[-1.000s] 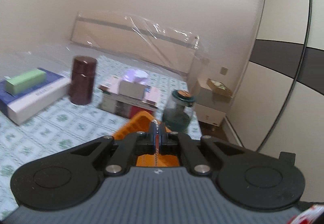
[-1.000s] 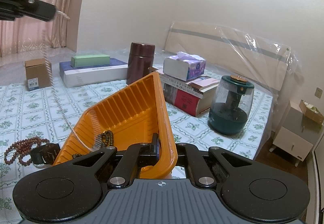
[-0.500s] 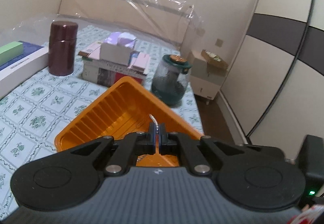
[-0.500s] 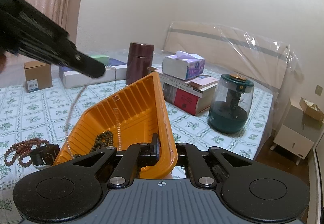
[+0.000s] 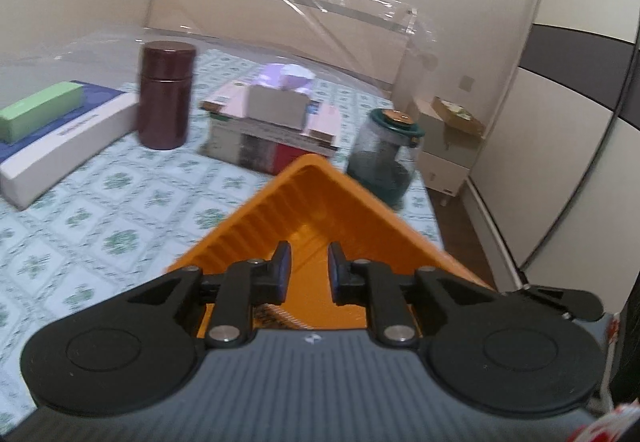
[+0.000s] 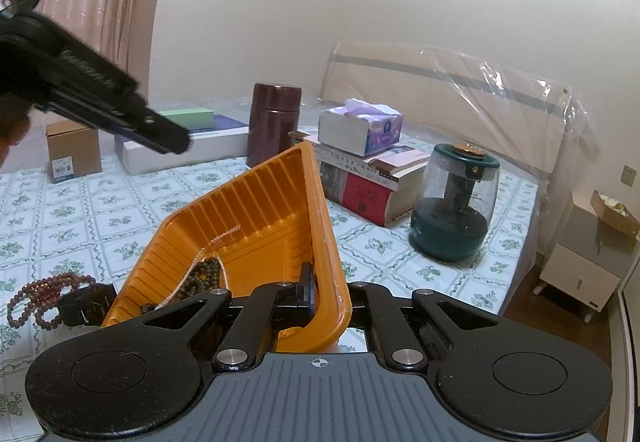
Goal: Organize jewelry
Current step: 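Carry the brown bead strand into the tray and open the left tool, then grasp a long brown bead necklace from the pile with the left tool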
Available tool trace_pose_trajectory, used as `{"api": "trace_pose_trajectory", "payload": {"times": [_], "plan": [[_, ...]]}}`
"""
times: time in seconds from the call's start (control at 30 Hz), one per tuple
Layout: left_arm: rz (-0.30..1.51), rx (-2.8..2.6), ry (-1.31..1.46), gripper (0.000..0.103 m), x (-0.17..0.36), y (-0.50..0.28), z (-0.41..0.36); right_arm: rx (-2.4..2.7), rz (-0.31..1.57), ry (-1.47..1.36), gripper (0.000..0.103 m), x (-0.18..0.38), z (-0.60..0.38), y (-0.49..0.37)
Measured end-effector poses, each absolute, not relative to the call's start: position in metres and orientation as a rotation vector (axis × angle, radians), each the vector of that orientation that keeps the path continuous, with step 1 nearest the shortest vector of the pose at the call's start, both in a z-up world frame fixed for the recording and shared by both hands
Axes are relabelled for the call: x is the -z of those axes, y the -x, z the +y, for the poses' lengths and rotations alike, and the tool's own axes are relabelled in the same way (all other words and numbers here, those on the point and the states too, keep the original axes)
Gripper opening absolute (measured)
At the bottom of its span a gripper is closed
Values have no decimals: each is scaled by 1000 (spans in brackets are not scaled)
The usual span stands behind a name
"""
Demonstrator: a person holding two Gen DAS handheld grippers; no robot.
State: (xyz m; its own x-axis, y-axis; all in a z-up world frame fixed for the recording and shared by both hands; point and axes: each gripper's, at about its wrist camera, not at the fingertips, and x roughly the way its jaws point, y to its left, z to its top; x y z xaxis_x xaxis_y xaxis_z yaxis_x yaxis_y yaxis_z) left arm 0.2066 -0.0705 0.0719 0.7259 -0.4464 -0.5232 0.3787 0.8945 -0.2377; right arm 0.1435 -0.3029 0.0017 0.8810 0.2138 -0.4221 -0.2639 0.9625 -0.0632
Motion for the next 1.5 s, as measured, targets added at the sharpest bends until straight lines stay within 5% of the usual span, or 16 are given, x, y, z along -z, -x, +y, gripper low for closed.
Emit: {"api": "trace_pose_trajectory", "payload": {"times": [0.4,1.23,1.5], "plan": [[613,142,72,33,-34,-141,29,-247,426,119,6,-1,-304,-144],[815,68,18,32,58,-101,47,-240,430,124,6,0,-303,-141],[816,61,-40,18,61,-103,42,-239,430,124,6,0,-303,-141]]}}
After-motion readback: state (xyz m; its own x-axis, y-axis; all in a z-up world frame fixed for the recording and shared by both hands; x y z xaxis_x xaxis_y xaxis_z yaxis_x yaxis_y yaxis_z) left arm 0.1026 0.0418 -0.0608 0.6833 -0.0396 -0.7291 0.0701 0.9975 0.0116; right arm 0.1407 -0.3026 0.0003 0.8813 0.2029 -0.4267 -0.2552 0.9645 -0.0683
